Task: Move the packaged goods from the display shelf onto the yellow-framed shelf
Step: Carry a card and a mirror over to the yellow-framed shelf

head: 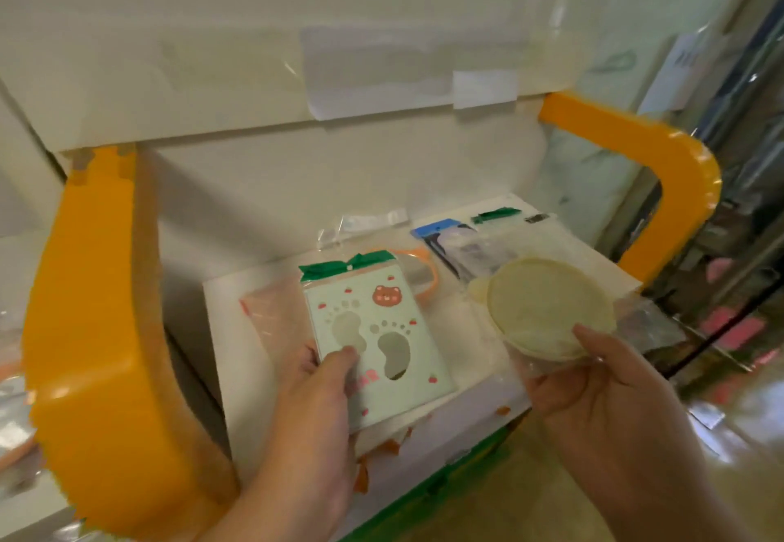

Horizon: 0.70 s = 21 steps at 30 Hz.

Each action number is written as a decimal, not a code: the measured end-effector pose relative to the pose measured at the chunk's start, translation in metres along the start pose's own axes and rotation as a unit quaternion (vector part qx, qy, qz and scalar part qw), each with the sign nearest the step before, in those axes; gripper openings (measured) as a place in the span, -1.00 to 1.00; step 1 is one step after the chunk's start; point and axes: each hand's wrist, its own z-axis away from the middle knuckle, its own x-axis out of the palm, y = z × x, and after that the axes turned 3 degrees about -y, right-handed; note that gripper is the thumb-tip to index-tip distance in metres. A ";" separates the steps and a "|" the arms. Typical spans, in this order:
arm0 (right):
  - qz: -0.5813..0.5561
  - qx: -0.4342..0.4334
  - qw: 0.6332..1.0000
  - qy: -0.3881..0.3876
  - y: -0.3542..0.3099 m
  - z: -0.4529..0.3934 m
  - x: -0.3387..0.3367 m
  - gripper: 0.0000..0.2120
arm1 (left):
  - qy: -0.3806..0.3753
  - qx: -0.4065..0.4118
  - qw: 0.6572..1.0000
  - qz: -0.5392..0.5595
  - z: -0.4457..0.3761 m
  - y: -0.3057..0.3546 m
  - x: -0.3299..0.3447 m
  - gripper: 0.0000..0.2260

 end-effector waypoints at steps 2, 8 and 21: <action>0.004 -0.001 1.000 0.004 -0.002 -0.024 -0.003 -0.58 | 0.029 0.007 0.999 0.011 -0.020 -0.004 0.004 -0.85; 0.283 -0.034 0.957 0.051 0.010 -0.078 0.000 -0.85 | 0.100 0.025 0.994 0.037 -0.057 -0.005 0.003 -0.83; 0.843 -0.168 0.338 -0.382 0.075 -0.194 0.005 -0.31 | 0.232 0.126 0.962 0.073 -0.060 0.001 0.024 -0.81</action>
